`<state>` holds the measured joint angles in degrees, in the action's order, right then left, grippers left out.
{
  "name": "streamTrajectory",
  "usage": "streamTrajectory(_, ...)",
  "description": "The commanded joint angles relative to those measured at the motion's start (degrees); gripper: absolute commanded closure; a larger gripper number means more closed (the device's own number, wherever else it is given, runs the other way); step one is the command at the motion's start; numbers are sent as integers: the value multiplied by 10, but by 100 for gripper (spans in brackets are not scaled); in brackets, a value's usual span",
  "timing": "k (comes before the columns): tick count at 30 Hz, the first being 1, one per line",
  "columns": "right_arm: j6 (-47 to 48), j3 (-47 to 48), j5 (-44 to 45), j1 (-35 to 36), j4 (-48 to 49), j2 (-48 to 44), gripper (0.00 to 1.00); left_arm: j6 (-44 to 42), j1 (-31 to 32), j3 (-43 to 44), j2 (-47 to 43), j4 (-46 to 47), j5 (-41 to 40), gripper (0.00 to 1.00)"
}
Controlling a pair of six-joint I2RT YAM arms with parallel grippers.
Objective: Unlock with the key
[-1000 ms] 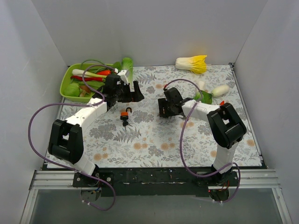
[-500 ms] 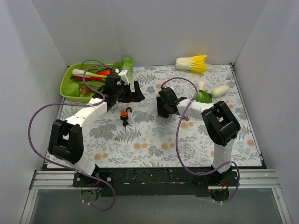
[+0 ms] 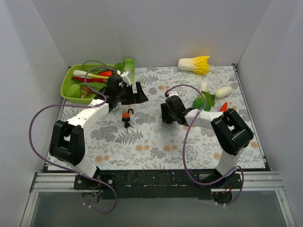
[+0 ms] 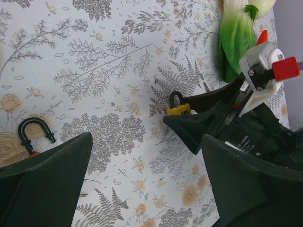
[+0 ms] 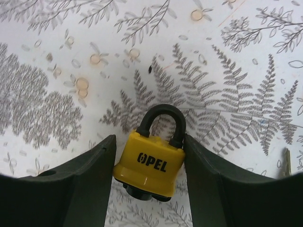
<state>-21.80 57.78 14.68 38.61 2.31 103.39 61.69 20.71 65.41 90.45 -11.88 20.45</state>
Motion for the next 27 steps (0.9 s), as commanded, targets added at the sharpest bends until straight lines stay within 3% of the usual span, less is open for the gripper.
streamTrajectory(1, 55, -38, -53, 6, 110, -80, 88, 44, -1, 2, 10, 7, 35, 2)
streamTrajectory(10, 150, -112, -143, 40, 248, -167, 95, 220, -12, -47, 68, 142, 215, 2)
streamTrajectory(16, 170, -121, -182, 54, 275, -194, 95, 252, -15, -66, 76, 195, 248, 2)
streamTrajectory(18, 170, -120, -183, 54, 278, -201, 95, 256, -15, -70, 82, 207, 263, 5)
streamTrajectory(27, 178, -102, -202, 57, 272, -197, 96, 248, -9, -58, 108, 216, 323, 40)
